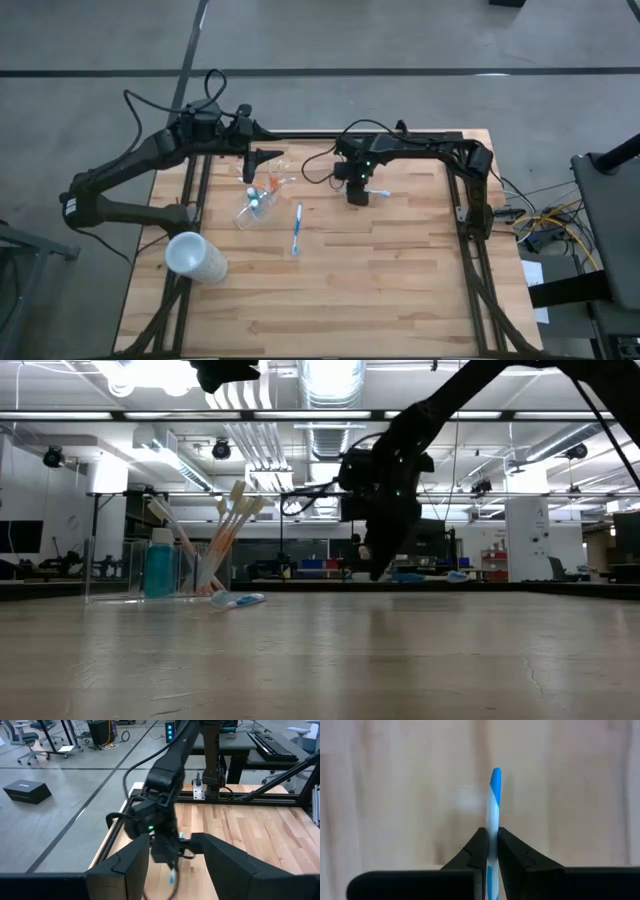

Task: Pick & Place toothbrushing station
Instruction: Put the top blue toothbrush into the transparent organizer

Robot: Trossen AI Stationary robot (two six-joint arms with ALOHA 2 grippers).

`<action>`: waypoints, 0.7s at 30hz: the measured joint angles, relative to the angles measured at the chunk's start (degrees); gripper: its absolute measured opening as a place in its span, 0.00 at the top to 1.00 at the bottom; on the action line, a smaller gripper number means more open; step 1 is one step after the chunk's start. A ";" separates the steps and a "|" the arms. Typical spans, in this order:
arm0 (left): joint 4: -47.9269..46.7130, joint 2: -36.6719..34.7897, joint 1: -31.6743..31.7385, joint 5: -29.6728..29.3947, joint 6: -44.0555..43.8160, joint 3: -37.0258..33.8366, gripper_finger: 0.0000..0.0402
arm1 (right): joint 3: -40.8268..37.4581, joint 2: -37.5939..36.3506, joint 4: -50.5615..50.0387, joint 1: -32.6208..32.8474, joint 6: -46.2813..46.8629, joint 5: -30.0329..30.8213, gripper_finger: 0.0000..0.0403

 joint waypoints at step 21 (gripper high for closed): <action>0.02 0.00 -0.04 0.00 0.00 0.00 0.53 | 0.00 -6.42 -0.65 19.82 -21.22 -0.93 0.94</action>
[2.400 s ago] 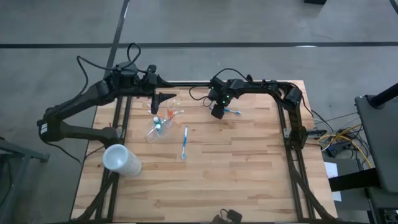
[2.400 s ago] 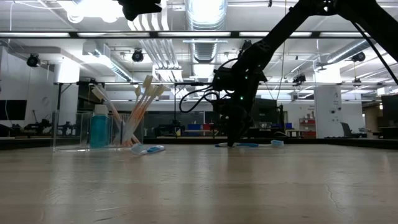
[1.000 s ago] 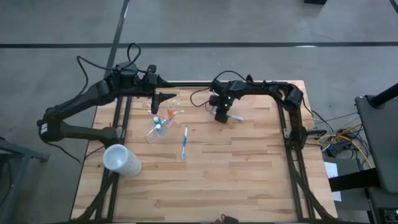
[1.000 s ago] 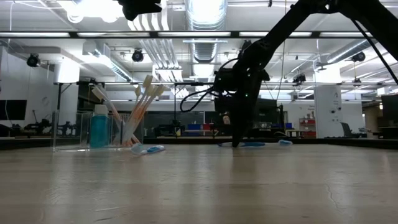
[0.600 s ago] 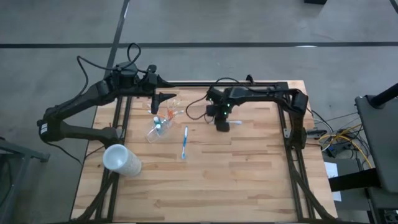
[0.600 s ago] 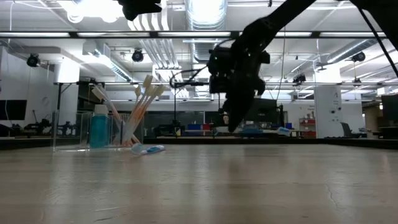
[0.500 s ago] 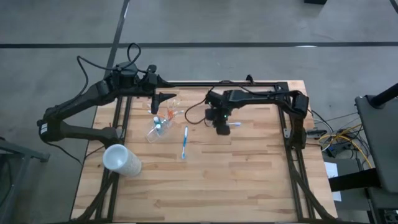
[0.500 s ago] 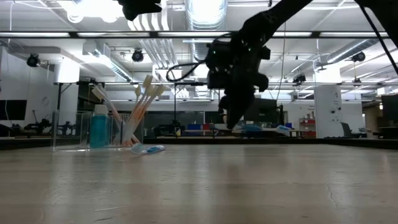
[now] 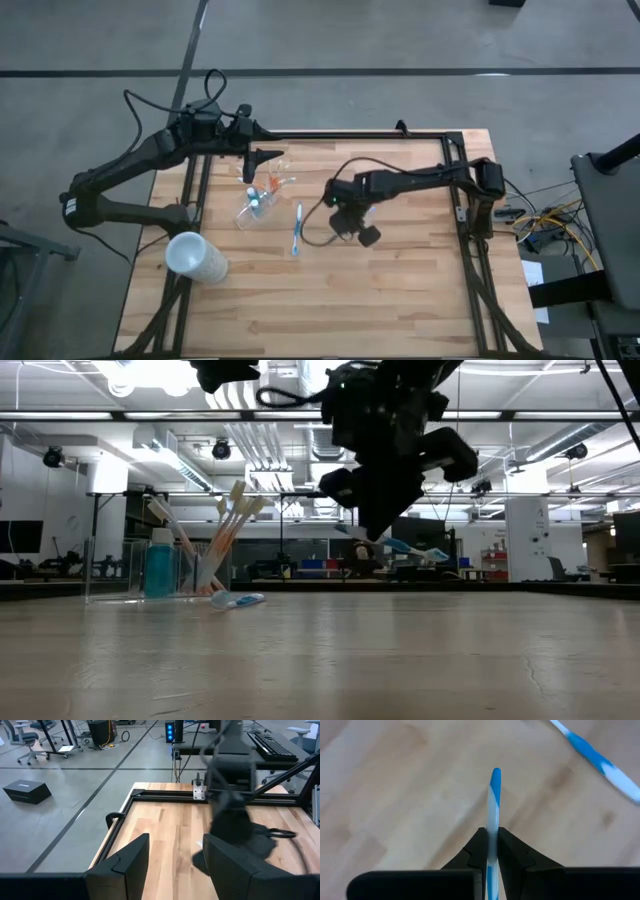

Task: Pick & Place toothbrushing station
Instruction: Put the top blue toothbrush into the transparent organizer

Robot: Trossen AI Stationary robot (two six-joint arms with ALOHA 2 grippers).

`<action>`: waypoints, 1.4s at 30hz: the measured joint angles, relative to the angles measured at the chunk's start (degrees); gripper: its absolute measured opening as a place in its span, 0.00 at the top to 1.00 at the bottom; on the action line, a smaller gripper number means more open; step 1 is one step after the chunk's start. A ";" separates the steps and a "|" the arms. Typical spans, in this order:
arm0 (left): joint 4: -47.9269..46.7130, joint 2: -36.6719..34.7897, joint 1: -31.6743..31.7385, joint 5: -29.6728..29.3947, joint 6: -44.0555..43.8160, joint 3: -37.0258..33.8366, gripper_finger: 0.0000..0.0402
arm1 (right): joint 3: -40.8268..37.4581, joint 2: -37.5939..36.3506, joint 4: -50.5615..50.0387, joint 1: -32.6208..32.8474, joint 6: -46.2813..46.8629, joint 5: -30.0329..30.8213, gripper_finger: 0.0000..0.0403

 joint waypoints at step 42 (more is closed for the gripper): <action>0.01 0.00 0.04 -0.01 0.00 0.00 0.53 | -12.32 0.02 -1.66 18.40 -70.73 5.24 0.94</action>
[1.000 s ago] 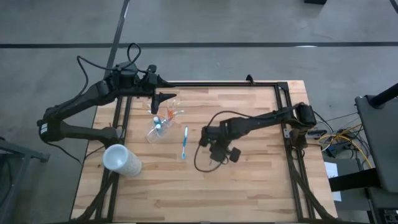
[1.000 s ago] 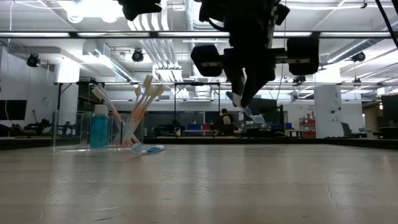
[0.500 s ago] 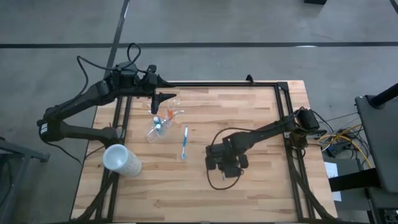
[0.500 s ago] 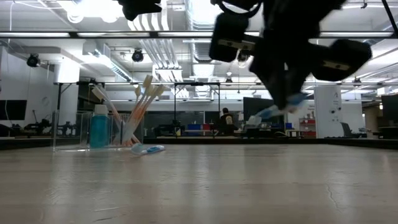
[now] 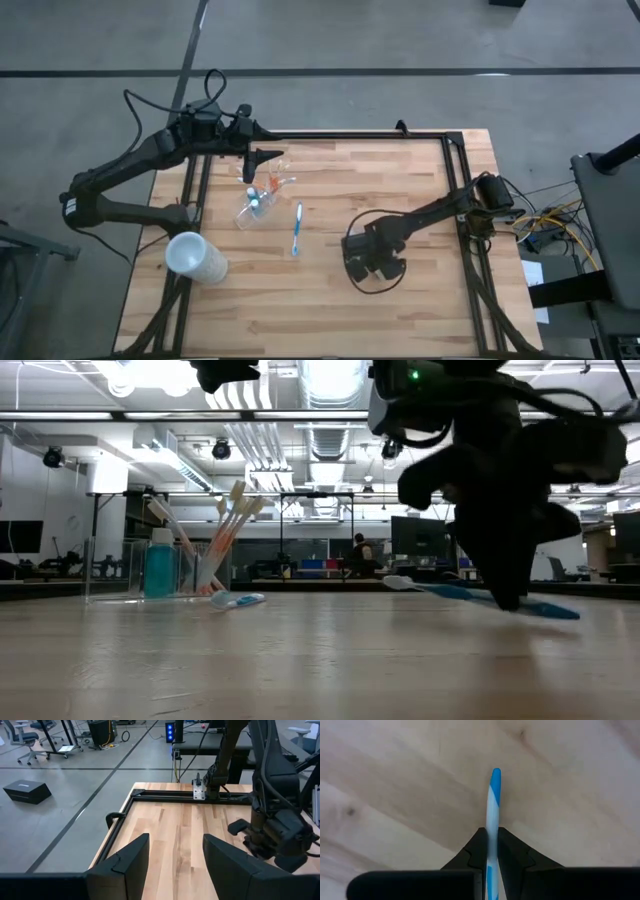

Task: Pick & Place toothbrushing station
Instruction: Put the top blue toothbrush into the transparent organizer

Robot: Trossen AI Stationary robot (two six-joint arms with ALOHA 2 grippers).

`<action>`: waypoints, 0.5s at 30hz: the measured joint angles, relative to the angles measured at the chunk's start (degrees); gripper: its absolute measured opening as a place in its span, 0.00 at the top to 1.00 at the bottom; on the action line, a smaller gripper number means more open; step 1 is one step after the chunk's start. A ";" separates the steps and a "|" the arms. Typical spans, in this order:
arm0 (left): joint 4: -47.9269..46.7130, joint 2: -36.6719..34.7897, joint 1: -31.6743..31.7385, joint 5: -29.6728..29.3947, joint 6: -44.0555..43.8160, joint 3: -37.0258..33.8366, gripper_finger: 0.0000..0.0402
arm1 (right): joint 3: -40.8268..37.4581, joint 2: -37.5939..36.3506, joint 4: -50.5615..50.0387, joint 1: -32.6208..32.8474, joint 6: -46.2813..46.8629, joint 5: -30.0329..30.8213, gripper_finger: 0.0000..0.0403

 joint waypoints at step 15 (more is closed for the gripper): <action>0.00 0.00 0.00 0.01 0.01 0.00 0.53 | -2.08 -0.28 5.12 0.05 3.43 2.79 0.86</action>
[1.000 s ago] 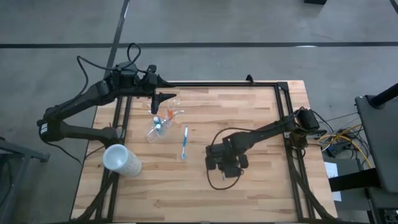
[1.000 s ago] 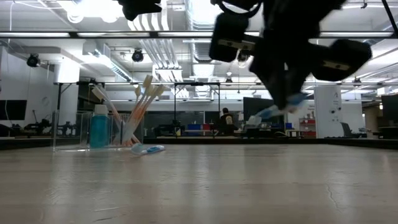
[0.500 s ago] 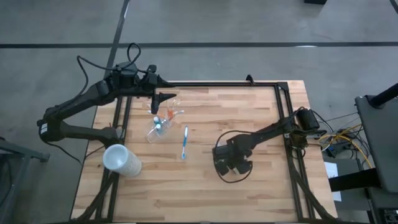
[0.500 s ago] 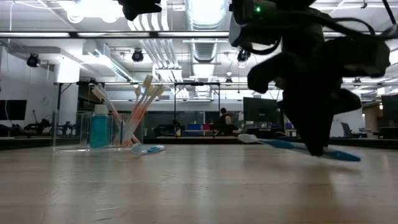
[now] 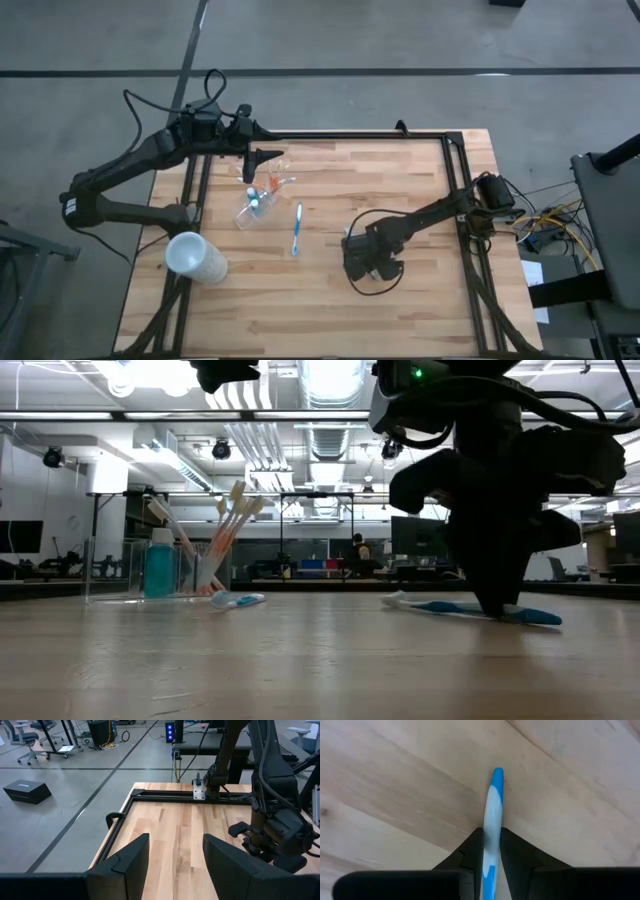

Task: Pick & Place toothbrushing station
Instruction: Put the top blue toothbrush into the transparent organizer

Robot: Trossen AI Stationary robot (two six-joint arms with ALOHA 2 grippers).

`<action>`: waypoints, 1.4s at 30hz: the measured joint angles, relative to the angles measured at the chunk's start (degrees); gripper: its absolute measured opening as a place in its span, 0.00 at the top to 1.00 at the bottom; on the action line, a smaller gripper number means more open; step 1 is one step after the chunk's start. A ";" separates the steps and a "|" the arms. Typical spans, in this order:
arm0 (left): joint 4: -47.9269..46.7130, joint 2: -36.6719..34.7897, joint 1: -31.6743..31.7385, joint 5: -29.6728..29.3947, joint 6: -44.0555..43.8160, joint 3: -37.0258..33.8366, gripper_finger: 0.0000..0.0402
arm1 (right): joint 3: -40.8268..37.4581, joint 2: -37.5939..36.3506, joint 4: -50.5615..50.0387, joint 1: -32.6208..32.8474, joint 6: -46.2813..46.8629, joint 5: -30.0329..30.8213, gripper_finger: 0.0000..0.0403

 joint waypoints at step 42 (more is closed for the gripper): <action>-0.02 0.00 0.02 0.00 -0.01 0.00 0.53 | 3.04 -1.31 2.26 -0.55 1.88 -0.01 0.60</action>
